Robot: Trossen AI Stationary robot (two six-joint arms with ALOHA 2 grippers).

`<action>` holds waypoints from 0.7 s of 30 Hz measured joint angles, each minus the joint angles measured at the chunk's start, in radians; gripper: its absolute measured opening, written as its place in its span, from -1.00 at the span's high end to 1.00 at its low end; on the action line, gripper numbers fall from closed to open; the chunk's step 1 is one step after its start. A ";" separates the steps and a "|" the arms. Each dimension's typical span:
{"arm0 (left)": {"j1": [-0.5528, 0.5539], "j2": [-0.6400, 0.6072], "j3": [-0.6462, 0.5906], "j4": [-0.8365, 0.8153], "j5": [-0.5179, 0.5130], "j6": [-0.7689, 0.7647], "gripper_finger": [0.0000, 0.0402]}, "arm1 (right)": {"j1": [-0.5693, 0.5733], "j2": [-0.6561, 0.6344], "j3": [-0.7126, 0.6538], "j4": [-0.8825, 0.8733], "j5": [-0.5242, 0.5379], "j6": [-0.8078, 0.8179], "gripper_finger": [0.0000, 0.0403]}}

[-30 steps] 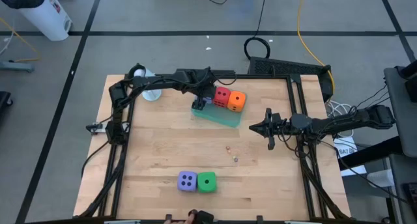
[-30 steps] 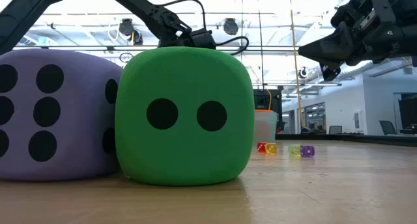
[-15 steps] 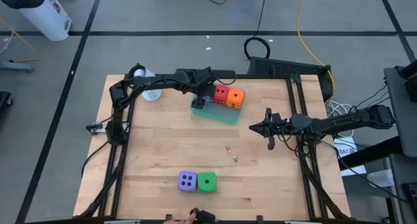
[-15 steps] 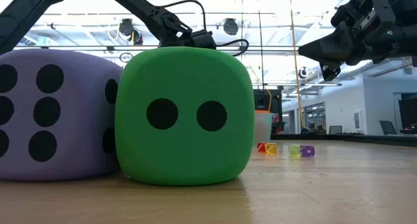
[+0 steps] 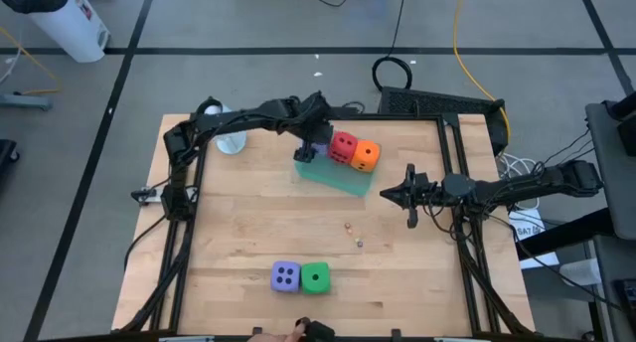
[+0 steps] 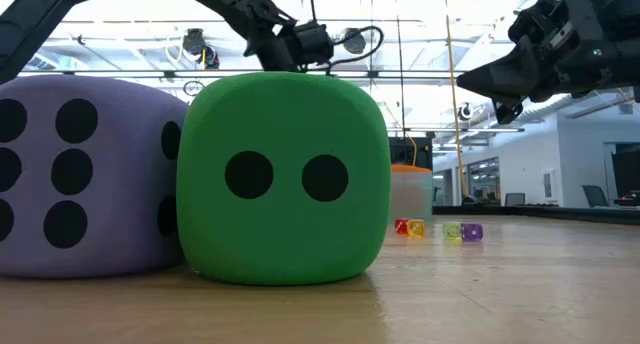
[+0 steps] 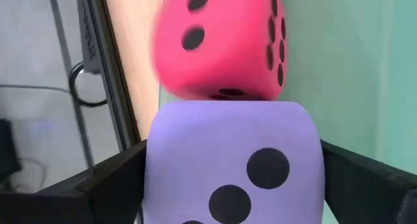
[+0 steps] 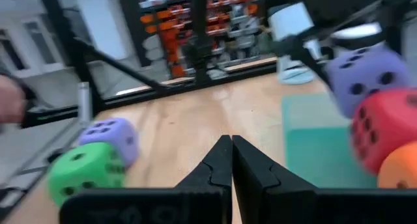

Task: Pick & Place Dice
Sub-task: Put the top large purple die into the green bin

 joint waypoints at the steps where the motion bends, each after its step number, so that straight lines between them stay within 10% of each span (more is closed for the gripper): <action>1: 0.006 0.001 0.008 -0.010 0.016 -0.004 -0.99 | 0.000 0.005 0.000 0.002 0.034 -0.010 1.00; 21: 0.089 0.084 -0.005 -0.050 0.095 0.035 -0.98 | -0.106 0.372 0.160 0.142 0.015 -0.082 1.00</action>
